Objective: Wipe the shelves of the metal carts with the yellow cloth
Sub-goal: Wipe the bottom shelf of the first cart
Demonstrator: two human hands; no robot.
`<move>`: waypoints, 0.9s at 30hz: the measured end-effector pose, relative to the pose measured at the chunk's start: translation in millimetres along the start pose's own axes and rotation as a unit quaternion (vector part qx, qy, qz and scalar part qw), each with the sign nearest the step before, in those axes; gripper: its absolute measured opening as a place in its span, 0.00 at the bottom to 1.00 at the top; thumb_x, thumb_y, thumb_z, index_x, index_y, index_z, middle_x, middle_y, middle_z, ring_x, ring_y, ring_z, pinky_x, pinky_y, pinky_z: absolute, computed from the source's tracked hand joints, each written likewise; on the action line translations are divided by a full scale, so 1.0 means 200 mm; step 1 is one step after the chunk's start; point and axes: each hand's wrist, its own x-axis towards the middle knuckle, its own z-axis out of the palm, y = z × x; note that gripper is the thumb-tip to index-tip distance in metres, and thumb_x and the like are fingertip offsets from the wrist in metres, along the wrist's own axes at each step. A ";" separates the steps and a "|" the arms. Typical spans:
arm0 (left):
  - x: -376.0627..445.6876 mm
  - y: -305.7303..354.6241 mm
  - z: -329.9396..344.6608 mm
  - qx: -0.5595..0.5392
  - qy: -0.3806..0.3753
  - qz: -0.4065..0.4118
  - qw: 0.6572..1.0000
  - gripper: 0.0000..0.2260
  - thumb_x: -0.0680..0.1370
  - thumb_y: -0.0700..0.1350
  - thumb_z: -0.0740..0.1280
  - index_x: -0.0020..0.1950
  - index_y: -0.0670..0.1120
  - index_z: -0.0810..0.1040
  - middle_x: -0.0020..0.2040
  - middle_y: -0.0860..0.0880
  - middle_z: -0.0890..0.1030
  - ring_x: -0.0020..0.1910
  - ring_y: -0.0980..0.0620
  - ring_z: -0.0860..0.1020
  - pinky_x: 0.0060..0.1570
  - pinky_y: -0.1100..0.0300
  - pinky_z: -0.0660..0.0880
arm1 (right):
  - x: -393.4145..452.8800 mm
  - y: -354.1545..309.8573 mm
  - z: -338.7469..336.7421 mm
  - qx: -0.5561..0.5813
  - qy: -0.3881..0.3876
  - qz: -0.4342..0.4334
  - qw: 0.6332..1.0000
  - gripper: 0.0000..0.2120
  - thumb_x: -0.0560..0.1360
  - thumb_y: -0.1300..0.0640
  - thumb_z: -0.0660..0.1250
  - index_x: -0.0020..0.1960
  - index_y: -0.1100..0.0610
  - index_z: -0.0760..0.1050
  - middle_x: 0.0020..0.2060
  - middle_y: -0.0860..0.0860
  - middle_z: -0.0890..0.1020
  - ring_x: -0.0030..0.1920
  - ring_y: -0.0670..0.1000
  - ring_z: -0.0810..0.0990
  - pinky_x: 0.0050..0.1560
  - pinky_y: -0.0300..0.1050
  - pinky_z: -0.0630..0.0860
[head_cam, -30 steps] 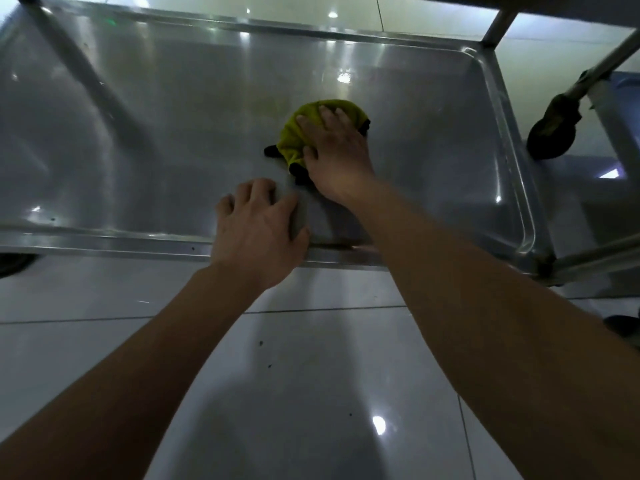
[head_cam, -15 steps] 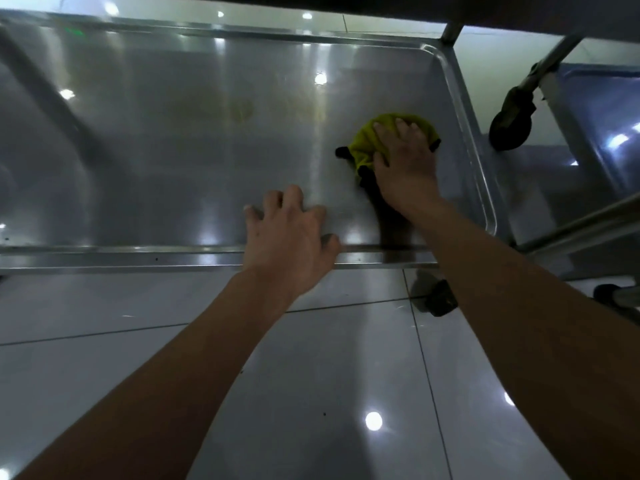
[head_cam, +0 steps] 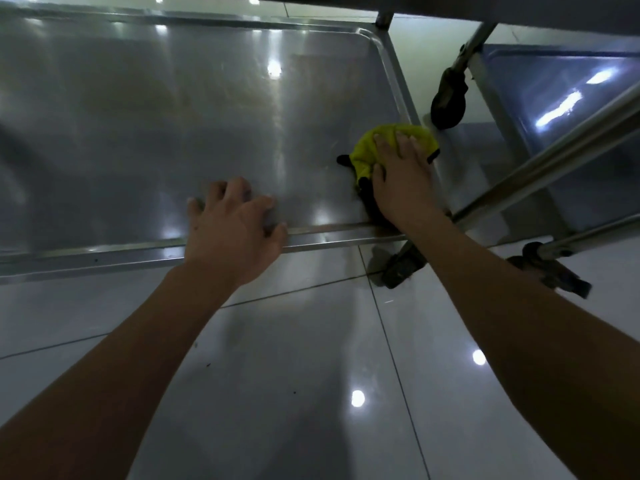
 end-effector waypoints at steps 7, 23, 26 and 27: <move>-0.05 -0.03 -0.01 0.034 -0.026 0.045 0.998 0.29 0.73 0.66 0.67 0.68 0.53 0.74 0.68 0.43 0.70 0.67 0.37 0.67 0.66 0.35 0.64 | -0.38 -0.02 -0.04 0.020 -0.020 -0.019 0.999 0.25 0.82 0.46 0.56 0.78 0.53 0.61 0.76 0.60 0.61 0.75 0.63 0.58 0.75 0.61 0.57; -0.47 -0.46 -0.36 -0.008 -0.015 -0.015 1.000 0.16 0.79 0.53 0.65 0.65 0.52 0.79 0.63 0.50 0.78 0.66 0.43 0.72 0.65 0.43 0.67 | -0.53 -0.62 -0.09 0.054 -0.084 -0.227 0.969 0.26 0.73 0.51 0.72 0.70 0.52 0.73 0.67 0.55 0.74 0.67 0.64 0.69 0.67 0.62 0.67; -0.61 -0.62 -0.46 0.018 -0.024 -0.072 0.997 0.18 0.79 0.54 0.62 0.67 0.52 0.77 0.64 0.48 0.78 0.65 0.43 0.73 0.63 0.44 0.69 | -0.53 -0.93 -0.05 0.073 -0.104 -0.277 0.952 0.27 0.72 0.54 0.73 0.70 0.52 0.73 0.68 0.55 0.73 0.67 0.64 0.69 0.68 0.59 0.65; -0.67 -0.68 -0.49 0.025 -0.026 -0.091 0.995 0.18 0.80 0.55 0.62 0.68 0.51 0.76 0.65 0.47 0.77 0.65 0.43 0.73 0.64 0.44 0.69 | -0.53 -1.04 -0.04 0.078 -0.113 -0.293 0.946 0.27 0.72 0.55 0.72 0.70 0.52 0.73 0.68 0.54 0.73 0.67 0.63 0.68 0.69 0.58 0.64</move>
